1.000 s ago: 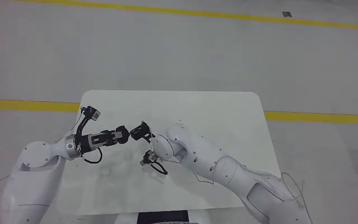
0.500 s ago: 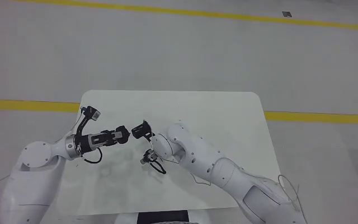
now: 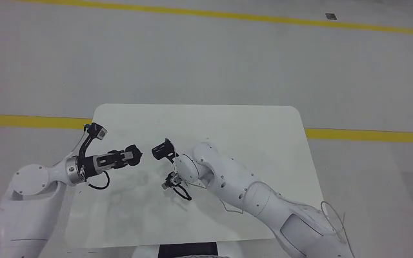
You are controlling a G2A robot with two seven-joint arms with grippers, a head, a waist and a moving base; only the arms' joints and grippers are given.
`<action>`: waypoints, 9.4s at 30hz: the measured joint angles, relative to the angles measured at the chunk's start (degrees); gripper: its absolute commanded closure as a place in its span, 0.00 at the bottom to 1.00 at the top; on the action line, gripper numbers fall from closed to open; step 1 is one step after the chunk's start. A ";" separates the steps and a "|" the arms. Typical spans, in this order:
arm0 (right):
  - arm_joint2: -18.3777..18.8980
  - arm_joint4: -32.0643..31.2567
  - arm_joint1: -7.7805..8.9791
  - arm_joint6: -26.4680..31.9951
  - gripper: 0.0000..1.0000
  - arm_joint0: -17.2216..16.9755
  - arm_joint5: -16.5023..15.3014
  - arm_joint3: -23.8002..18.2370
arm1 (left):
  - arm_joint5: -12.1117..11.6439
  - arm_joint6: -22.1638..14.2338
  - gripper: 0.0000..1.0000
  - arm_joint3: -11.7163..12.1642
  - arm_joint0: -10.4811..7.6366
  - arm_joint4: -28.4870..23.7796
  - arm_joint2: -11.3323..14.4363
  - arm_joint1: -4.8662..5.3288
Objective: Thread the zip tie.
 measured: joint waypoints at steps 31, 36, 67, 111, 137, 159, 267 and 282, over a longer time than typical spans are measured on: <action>-0.62 -7.02 -2.09 0.80 0.81 -0.23 0.00 1.66 | -0.22 -4.50 1.00 -0.32 2.86 -4.00 -5.57 1.80; 0.28 -8.21 -2.61 0.79 0.86 -0.85 0.00 2.97 | -0.22 -4.50 1.00 -0.32 2.86 -4.00 -5.57 1.80; -0.02 -10.76 -6.44 -5.14 0.78 -2.41 -1.33 13.89 | -0.22 -4.50 1.00 -0.32 2.86 -4.00 -5.57 1.80; 6.07 -18.99 -6.94 -0.27 1.00 -6.52 -2.16 6.23 | -0.22 -4.50 1.00 -0.32 2.86 -4.00 -5.57 1.80; 27.38 -8.41 -0.63 -11.45 1.00 -25.37 -15.83 -21.11 | -0.22 -4.50 1.00 -0.32 2.86 -4.00 -5.57 1.80; 18.13 -15.63 -3.57 -53.88 1.00 -23.57 -7.71 -18.39 | -1.15 10.65 1.00 7.54 -0.66 -10.05 0.29 1.28; 15.62 -22.81 -6.68 -67.89 1.00 -22.11 -9.59 -10.72 | 4.14 12.53 1.00 15.28 -12.84 -13.46 13.68 0.67; 15.54 -24.77 -7.59 -68.73 1.00 -21.43 -9.52 -8.89 | 4.14 12.53 1.00 15.28 -12.84 -13.46 13.68 0.67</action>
